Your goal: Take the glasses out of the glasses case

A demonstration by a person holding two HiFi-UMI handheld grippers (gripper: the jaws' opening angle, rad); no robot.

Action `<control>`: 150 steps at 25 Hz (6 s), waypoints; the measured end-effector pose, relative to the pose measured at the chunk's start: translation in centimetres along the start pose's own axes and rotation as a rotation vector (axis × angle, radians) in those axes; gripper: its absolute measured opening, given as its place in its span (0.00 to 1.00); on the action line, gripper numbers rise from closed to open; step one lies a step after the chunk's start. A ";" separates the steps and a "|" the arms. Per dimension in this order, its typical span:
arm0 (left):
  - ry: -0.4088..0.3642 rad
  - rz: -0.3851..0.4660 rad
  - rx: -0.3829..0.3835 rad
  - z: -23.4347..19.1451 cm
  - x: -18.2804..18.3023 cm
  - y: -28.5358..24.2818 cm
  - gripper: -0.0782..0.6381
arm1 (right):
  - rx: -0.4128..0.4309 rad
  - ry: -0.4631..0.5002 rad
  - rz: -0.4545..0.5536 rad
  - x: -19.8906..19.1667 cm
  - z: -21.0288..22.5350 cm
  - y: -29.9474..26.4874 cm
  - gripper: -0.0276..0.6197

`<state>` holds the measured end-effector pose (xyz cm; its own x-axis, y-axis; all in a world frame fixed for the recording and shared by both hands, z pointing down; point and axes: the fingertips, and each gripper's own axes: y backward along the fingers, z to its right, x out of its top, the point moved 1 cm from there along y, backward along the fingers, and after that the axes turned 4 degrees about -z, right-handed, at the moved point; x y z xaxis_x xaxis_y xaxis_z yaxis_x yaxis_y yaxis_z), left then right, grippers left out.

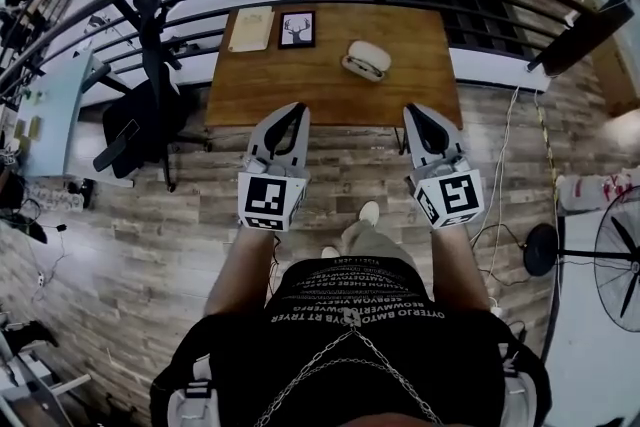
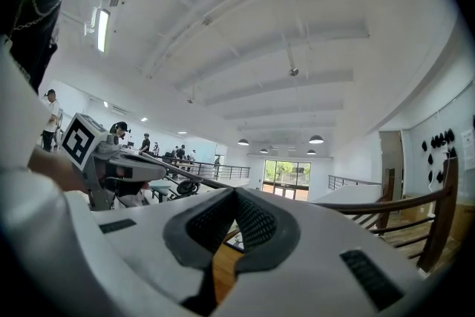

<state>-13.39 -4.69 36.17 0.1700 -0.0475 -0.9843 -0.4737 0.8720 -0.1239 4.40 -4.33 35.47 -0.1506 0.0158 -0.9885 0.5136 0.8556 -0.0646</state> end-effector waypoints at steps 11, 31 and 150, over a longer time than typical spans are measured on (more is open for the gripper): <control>0.014 -0.005 0.006 -1.4 0.9 -6.6 0.15 | 0.014 -0.004 0.001 -0.3 5.1 -4.4 0.07; 0.030 -0.009 0.067 -2.3 2.8 -18.2 0.16 | 0.081 -0.013 0.018 -0.9 14.8 -11.4 0.07; 0.066 -0.145 0.015 -14.8 -4.0 -33.8 0.16 | 0.361 -0.065 -0.809 -41.0 14.1 -34.7 0.27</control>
<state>-10.87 -41.14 42.41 0.1784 -0.2050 -0.9624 -0.4348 0.8610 -0.2640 4.61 -41.98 76.37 -0.5401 -0.5622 -0.6262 0.5070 0.3765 -0.7754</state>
